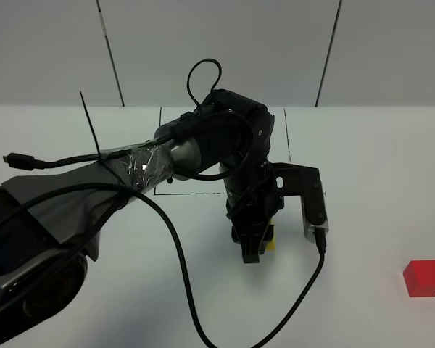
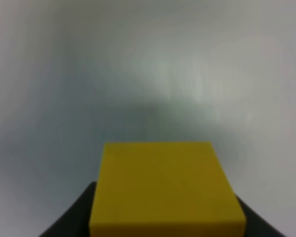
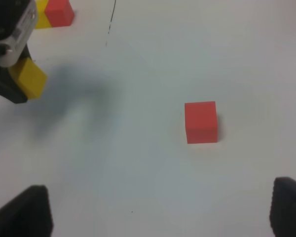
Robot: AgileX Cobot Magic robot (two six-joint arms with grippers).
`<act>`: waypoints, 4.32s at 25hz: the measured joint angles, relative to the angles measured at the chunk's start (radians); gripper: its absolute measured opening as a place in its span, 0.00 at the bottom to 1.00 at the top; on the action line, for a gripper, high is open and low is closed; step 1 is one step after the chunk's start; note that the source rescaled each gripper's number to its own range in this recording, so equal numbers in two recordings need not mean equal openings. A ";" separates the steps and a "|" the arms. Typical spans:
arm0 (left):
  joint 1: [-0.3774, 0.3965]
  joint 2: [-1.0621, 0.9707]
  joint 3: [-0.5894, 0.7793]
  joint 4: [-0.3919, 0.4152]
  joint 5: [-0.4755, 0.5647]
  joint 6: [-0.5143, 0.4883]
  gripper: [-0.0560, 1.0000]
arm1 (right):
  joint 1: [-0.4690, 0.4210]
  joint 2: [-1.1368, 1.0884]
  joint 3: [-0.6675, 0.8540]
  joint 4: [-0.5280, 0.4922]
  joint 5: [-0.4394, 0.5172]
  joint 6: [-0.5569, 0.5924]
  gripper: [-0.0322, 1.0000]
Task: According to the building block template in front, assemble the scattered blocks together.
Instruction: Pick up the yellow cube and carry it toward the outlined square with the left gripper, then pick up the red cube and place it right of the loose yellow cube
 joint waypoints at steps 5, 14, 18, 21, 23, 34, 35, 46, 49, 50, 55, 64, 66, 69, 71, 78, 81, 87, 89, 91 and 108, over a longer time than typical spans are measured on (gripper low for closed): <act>0.000 0.050 0.000 0.041 0.018 -0.017 0.05 | 0.000 0.000 0.000 0.000 0.000 0.000 0.77; -0.032 0.093 0.000 0.120 0.025 -0.049 0.05 | 0.000 0.000 0.000 0.000 0.000 0.000 0.77; -0.039 0.102 0.000 0.119 0.007 -0.049 0.05 | 0.000 0.000 0.000 0.000 0.000 0.000 0.77; -0.039 0.103 0.000 0.121 0.004 -0.049 0.05 | 0.000 0.000 0.000 0.000 0.000 0.000 0.77; -0.039 0.104 0.000 0.132 0.004 -0.055 0.05 | 0.000 0.000 0.000 0.000 0.000 0.000 0.77; -0.040 0.112 -0.001 0.207 -0.002 -0.176 0.05 | 0.000 0.000 0.000 0.000 0.000 0.000 0.77; -0.040 0.112 -0.001 0.208 -0.005 -0.177 0.05 | 0.000 0.000 0.000 0.000 0.000 0.000 0.77; -0.040 0.112 -0.001 0.221 -0.032 -0.177 0.35 | 0.000 0.000 0.000 0.000 0.000 0.001 0.77; -0.040 0.109 -0.001 0.222 -0.027 -0.177 0.77 | 0.000 0.000 0.000 0.000 0.000 0.001 0.77; -0.040 0.109 -0.001 0.222 -0.024 -0.177 0.87 | 0.000 0.000 0.000 0.000 0.000 0.001 0.77; -0.042 0.088 -0.001 0.226 0.062 -0.181 1.00 | 0.000 0.000 0.000 0.000 0.000 0.000 0.77; -0.069 -0.062 -0.001 0.132 0.085 -0.390 0.93 | 0.000 0.000 0.000 0.000 0.000 0.000 0.77; -0.054 -0.100 -0.001 0.139 0.085 -0.465 0.91 | 0.000 0.000 0.000 0.000 0.000 0.000 0.77; -0.007 -0.151 0.000 0.154 0.085 -0.578 0.88 | 0.000 0.000 0.000 0.000 0.000 0.000 0.77; 0.051 -0.190 0.009 0.167 0.085 -0.639 0.86 | 0.000 0.000 0.000 0.000 0.000 0.000 0.77; 0.309 -0.367 0.186 0.170 0.085 -0.735 0.83 | 0.000 0.000 0.000 0.000 0.000 0.000 0.77; 0.439 -0.482 0.320 0.171 0.085 -0.754 0.80 | 0.000 0.000 0.000 0.000 0.000 0.000 0.77; 0.649 -0.767 0.575 0.174 0.086 -0.813 0.76 | 0.000 0.000 0.000 0.000 0.000 0.000 0.77; 0.718 -0.893 0.646 0.175 0.087 -0.853 0.75 | 0.000 0.000 0.000 0.000 0.000 0.000 0.77; 0.771 -1.033 0.707 0.176 0.088 -0.898 0.75 | 0.000 0.000 0.000 0.000 0.000 0.000 0.77; 0.797 -2.072 1.290 -0.034 0.088 -0.907 0.72 | 0.000 0.000 0.000 0.000 0.000 0.000 0.77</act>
